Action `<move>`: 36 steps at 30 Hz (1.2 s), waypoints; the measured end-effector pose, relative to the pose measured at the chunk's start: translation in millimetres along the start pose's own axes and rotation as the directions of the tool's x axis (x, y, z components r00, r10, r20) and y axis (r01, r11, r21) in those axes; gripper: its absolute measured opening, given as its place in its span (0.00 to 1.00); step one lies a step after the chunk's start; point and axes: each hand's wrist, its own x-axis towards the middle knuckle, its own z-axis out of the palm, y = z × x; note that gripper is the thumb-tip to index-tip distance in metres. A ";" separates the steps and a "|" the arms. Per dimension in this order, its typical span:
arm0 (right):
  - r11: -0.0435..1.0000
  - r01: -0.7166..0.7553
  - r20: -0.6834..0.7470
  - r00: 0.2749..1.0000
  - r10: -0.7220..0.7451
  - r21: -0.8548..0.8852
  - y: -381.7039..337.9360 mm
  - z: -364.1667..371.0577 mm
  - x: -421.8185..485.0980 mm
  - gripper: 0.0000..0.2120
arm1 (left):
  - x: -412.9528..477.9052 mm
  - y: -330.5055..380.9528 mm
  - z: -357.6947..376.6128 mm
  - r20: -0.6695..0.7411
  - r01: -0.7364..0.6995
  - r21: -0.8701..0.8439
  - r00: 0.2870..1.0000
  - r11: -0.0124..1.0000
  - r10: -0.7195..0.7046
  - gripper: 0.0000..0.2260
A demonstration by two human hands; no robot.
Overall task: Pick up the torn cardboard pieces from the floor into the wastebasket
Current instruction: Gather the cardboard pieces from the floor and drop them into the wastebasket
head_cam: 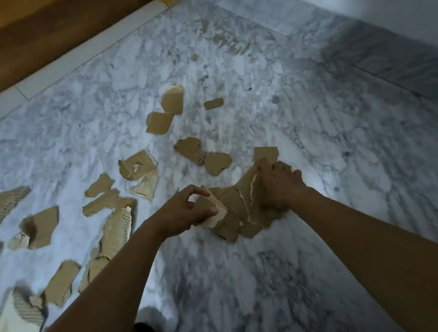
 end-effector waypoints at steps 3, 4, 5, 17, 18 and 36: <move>0.997 -0.064 -0.031 0.997 0.065 0.049 2.0 -4.6 -2.4 0.31 | 5.0 -0.8 2.8 -0.018 -0.026 0.136 0.999 0.990 0.029 0.13; 0.996 -0.084 -0.017 0.996 0.085 0.042 2.8 -6.0 -2.6 0.32 | 6.6 -2.2 3.3 0.015 -0.044 0.203 0.999 0.978 0.041 0.13; 0.995 -0.101 -0.003 0.995 0.101 0.028 3.4 -6.5 -2.8 0.35 | 8.0 -3.7 4.4 0.046 -0.059 0.266 0.998 0.962 0.048 0.15; 0.948 -0.214 0.120 0.974 0.190 0.236 16.3 8.3 14.9 0.43 | 49.6 -14.1 44.7 -0.116 0.024 0.739 0.989 0.673 0.092 0.27; 0.950 -0.167 0.130 0.982 0.136 0.263 19.9 10.6 17.4 0.33 | 51.8 -14.5 45.5 -0.135 0.025 0.733 0.985 0.680 0.109 0.31; 0.816 -0.299 0.192 0.953 0.233 0.494 69.8 -67.5 -2.6 0.31 | 26.7 -21.4 -3.6 -0.163 0.074 0.216 0.986 0.973 -0.039 0.19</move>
